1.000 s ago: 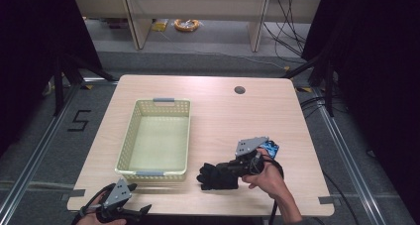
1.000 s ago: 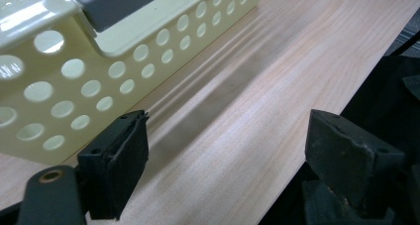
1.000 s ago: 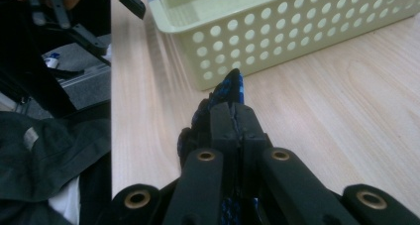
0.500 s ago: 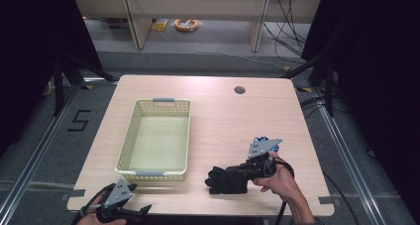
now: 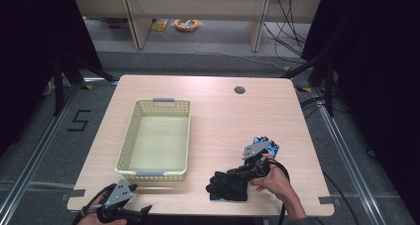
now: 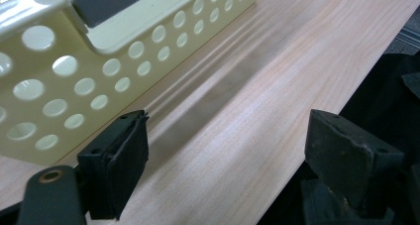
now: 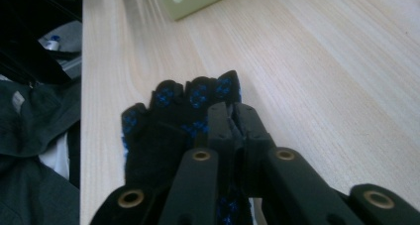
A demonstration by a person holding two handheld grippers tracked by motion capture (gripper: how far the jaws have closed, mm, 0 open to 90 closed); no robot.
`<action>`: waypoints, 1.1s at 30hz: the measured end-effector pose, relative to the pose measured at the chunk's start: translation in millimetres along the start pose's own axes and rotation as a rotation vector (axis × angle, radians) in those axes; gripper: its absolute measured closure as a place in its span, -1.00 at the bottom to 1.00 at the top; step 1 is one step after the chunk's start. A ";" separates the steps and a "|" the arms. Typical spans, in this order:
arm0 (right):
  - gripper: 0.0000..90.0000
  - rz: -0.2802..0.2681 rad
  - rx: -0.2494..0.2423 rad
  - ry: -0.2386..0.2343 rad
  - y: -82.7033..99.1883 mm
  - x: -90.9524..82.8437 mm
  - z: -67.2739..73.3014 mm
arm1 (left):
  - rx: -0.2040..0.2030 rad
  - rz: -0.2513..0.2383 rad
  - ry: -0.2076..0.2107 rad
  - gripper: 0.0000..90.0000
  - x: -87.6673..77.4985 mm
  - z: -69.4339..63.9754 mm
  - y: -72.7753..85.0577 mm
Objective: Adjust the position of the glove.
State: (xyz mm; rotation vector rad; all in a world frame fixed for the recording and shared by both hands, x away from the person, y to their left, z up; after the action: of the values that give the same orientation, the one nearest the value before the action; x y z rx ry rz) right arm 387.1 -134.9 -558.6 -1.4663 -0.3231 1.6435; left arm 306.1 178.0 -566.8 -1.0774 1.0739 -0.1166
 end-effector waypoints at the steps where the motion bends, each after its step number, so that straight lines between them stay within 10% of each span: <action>1: 0.85 0.006 -0.030 0.020 0.0 1.4 -3.5 | 0.000 0.000 0.000 -0.63 0.0 0.0 0.0; 6: 0.63 0.023 -0.008 0.059 1.7 0.9 -7.4 | -0.017 -0.007 0.008 -0.63 -0.2 -1.6 -0.6; 11: 0.23 -0.034 0.087 0.193 -6.1 -23.1 -14.7 | -0.039 -0.005 -0.001 -0.63 -1.3 -2.0 -0.1; 12: 0.18 -0.084 0.167 0.303 -10.2 -42.8 -21.8 | -0.005 -0.005 -0.002 -0.63 -1.9 -0.2 -0.7; 14: 0.17 -0.085 0.178 0.334 -9.9 -51.0 -24.2 | -0.036 -0.001 0.002 -0.63 -1.7 -3.0 0.4; 16: 0.17 -0.117 0.207 0.500 -5.9 -81.2 -41.3 | -0.041 0.006 0.005 -0.63 -1.2 -3.1 0.8; 18: 0.17 -0.119 0.259 0.562 1.4 -94.5 -48.8 | -0.039 -0.009 0.003 -0.63 -0.9 -4.1 -0.4; 33: 0.08 -0.147 0.559 0.713 43.8 -102.6 -91.1 | 0.003 0.000 0.005 -0.63 -0.9 -1.6 -0.5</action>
State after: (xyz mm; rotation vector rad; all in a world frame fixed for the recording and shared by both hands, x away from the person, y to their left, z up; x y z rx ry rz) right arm 440.9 -267.9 -544.9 -1.4306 0.3912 0.8961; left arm 304.6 177.2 -566.0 -1.0751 1.0779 -0.1202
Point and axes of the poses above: each handheld gripper's, and its own axes: x roughly forward along the jaws, y roughly out of its underside, z roughly to its left, the point moved 9 cm from there along x, roughly forward along the jaws, and after that the axes turned 1 degree about -z, right-handed, at the moved point
